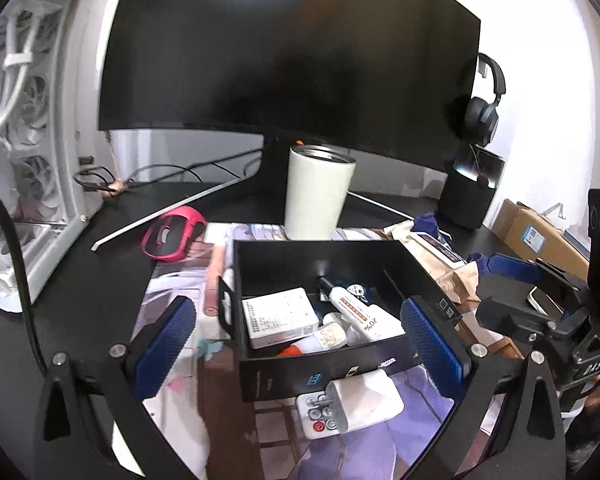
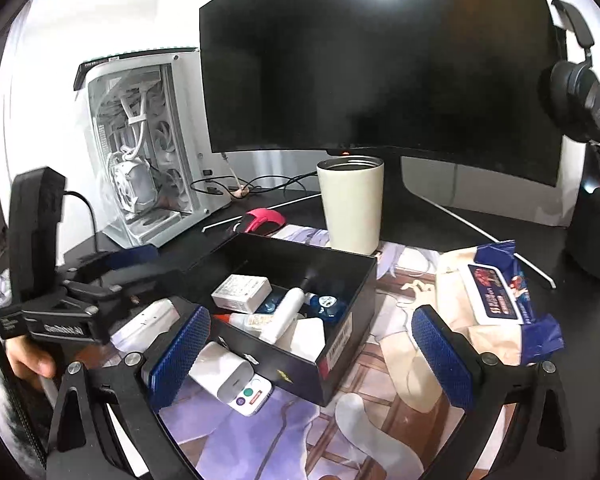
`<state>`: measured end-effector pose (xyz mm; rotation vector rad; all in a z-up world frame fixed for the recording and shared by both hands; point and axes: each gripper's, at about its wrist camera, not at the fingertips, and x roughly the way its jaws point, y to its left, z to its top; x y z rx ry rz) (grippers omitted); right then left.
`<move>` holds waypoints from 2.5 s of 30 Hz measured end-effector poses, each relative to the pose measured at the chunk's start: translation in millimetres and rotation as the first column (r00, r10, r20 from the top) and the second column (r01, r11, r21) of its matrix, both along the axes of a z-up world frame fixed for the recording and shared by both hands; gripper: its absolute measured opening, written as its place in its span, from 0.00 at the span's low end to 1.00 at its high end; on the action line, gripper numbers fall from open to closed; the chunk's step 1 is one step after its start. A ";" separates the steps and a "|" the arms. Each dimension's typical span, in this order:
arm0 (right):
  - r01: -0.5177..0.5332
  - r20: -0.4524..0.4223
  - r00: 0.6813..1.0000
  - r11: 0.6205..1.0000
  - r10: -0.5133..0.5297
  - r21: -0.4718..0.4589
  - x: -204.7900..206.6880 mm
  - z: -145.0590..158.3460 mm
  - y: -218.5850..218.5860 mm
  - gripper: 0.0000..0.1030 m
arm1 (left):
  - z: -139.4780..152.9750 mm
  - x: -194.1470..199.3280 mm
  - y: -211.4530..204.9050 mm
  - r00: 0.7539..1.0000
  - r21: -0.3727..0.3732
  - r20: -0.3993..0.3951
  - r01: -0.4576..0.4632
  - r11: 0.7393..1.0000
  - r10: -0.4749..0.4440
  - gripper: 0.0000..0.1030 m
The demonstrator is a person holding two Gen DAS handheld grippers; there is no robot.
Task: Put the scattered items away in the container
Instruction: 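Lower both items into the black box and open both grippers, then withdraw both grippers and move the right gripper toward the white charger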
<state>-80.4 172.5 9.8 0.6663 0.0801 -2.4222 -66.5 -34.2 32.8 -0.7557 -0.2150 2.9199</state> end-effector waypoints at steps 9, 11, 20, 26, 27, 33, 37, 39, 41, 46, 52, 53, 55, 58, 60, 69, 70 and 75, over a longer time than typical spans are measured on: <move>0.043 -0.006 0.999 0.999 -0.043 0.000 5.8 5.2 8.4 1.00 | 4.8 27.3 -3.9 0.999 0.028 -0.047 -0.005 1.000 0.007 1.00; 0.071 -0.033 0.997 0.997 -0.071 -0.012 8.4 7.0 13.3 1.00 | 5.1 27.7 -8.1 0.999 0.049 -0.047 -0.013 0.999 0.016 1.00; 0.147 0.008 0.989 0.988 -0.146 -0.044 -3.0 1.8 24.7 1.00 | -5.5 15.6 -20.4 0.992 0.104 0.046 -0.123 0.987 0.119 1.00; 0.117 -0.008 0.993 0.990 -0.118 -0.080 1.7 4.6 27.6 1.00 | -9.4 18.2 -25.0 0.992 0.134 0.046 -0.121 0.984 0.116 1.00; 0.108 -0.005 0.994 0.990 -0.109 -0.095 2.3 4.5 28.0 1.00 | -7.7 20.7 -23.2 0.991 0.117 0.029 -0.132 0.984 0.130 1.00; 0.075 0.121 0.991 0.983 -0.055 -0.168 -4.3 -4.9 24.7 1.00 | 3.3 41.8 -8.3 0.974 0.029 -0.149 -0.170 0.985 0.173 1.00; 0.055 0.128 0.991 0.987 -0.035 -0.153 -1.6 -7.8 18.0 1.00 | 11.6 43.3 -1.8 0.976 0.005 -0.145 -0.166 0.986 0.165 1.00; 0.044 0.144 0.989 0.986 -0.021 -0.160 -1.2 -8.6 16.8 1.00 | 13.4 38.6 4.0 0.980 -0.046 -0.102 -0.176 0.983 0.170 1.00; 0.033 0.163 0.987 0.986 -0.006 -0.163 -1.1 -8.9 14.4 1.00 | 11.9 34.5 6.7 0.986 -0.064 -0.055 -0.158 0.985 0.154 1.00; 0.013 0.120 0.993 0.995 -0.001 -0.103 7.5 -7.5 4.9 1.00 | 9.5 33.5 9.9 0.979 -0.116 -0.085 -0.195 0.974 0.186 1.00; -0.004 0.081 0.997 0.996 0.011 -0.084 15.3 -5.1 -1.8 1.00 | 3.5 25.3 5.6 0.985 -0.107 -0.041 -0.170 0.980 0.166 1.00; -0.006 0.073 0.997 0.996 0.012 -0.084 16.0 -4.4 -1.8 1.00 | 3.6 26.3 4.5 0.982 -0.111 -0.055 -0.186 0.976 0.180 1.00; -0.008 0.054 0.998 0.997 0.012 -0.079 17.7 -3.5 -2.0 1.00 | 4.9 28.9 3.0 0.976 -0.117 -0.086 -0.212 0.970 0.202 1.00; 0.000 0.035 0.999 0.997 0.002 -0.077 18.2 -2.9 -1.8 1.00 | 9.1 33.6 -1.7 0.968 -0.099 -0.124 -0.232 0.968 0.220 1.00; 0.002 0.039 0.999 0.997 0.001 -0.078 17.3 -3.6 -2.2 1.00 | 11.0 36.5 -3.3 0.967 -0.084 -0.137 -0.228 0.970 0.215 1.00; -0.012 0.040 0.999 0.997 0.015 -0.075 18.7 -5.6 -5.0 1.00 | 5.8 33.0 -2.1 0.969 -0.092 -0.117 -0.230 0.969 0.219 1.00; -0.014 0.042 0.999 0.997 0.017 -0.073 18.8 -5.6 -5.5 1.00 | 4.6 32.0 -5.3 0.968 -0.071 -0.099 -0.236 0.969 0.229 1.00; -0.014 0.051 0.999 0.998 0.017 -0.068 18.0 -6.8 -6.4 1.00 | 2.8 37.3 -14.3 0.953 -0.036 -0.133 -0.277 0.960 0.271 1.00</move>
